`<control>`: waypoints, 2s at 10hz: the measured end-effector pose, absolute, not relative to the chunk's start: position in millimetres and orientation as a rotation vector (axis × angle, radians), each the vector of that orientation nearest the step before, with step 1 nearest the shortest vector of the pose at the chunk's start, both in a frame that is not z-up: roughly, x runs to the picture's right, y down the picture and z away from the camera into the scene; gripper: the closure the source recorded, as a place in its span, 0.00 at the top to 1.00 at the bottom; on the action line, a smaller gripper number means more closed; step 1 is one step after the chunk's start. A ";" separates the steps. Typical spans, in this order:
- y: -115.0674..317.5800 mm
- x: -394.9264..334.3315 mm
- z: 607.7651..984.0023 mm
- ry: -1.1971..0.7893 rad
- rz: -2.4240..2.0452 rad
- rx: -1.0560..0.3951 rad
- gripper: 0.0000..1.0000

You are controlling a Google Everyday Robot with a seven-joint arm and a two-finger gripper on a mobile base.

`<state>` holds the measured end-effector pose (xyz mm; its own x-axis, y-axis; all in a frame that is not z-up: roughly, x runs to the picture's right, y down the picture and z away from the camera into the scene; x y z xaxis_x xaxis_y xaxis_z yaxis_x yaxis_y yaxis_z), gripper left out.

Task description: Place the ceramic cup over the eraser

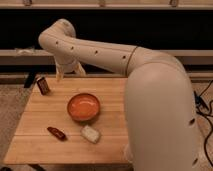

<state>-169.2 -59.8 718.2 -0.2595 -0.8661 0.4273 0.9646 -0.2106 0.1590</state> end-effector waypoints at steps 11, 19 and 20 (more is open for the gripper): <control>-60.3 -109.3 708.7 -0.424 -1.660 -0.311 0.80; -33.2 -86.9 683.1 -0.407 -1.634 -0.375 0.80; -19.3 -85.9 672.5 -0.401 -1.629 -0.382 0.80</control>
<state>-85.9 -19.3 672.5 -0.0923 -0.8768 0.4720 0.9957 -0.0868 0.0335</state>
